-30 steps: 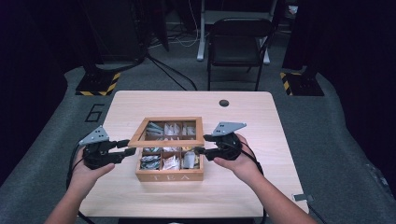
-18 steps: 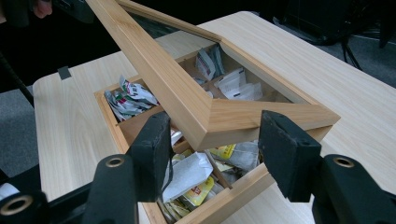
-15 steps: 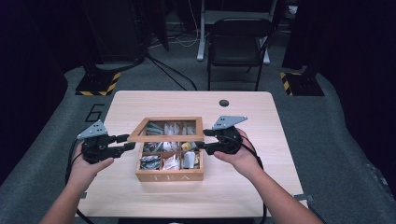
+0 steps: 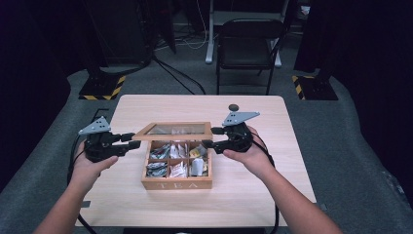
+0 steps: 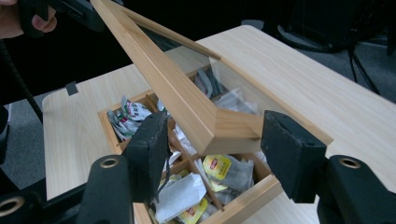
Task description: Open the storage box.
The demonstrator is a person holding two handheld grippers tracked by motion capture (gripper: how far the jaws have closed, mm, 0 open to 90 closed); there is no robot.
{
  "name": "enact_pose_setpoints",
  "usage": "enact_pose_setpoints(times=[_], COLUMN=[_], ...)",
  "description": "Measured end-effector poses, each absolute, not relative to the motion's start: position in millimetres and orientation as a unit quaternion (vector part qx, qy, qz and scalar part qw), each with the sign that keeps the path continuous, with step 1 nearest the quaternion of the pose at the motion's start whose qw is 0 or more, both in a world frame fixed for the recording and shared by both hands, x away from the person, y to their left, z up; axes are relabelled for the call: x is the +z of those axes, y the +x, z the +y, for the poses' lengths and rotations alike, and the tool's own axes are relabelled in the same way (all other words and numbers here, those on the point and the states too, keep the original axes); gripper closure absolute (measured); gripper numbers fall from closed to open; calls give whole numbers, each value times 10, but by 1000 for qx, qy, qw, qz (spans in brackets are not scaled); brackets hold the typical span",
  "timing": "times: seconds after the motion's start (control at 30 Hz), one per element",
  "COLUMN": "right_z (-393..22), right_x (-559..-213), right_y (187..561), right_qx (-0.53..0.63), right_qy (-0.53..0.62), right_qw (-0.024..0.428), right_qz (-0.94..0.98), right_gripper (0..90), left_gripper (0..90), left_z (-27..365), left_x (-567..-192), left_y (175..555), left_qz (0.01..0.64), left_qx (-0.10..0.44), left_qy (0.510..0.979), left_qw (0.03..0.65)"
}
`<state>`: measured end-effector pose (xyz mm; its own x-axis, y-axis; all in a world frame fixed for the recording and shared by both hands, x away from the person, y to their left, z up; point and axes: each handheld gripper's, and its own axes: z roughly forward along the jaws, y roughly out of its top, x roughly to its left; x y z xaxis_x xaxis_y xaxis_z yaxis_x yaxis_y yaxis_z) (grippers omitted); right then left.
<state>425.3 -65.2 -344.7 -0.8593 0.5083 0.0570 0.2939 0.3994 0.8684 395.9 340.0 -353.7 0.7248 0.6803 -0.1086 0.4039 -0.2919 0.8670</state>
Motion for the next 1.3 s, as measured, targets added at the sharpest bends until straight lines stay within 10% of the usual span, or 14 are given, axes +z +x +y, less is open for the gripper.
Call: enact_pose_setpoints(times=[1.3], right_z=[-502], right_x=[-3242], right_y=[4582], right_qx=[481], right_qy=[249], right_qw=[156], right_qz=[826], right_gripper=[455], left_gripper=[560], left_z=[3294], left_x=[-3514], left_y=[4417], left_qz=[357], left_qx=[195], left_qy=[772], left_qw=[489])
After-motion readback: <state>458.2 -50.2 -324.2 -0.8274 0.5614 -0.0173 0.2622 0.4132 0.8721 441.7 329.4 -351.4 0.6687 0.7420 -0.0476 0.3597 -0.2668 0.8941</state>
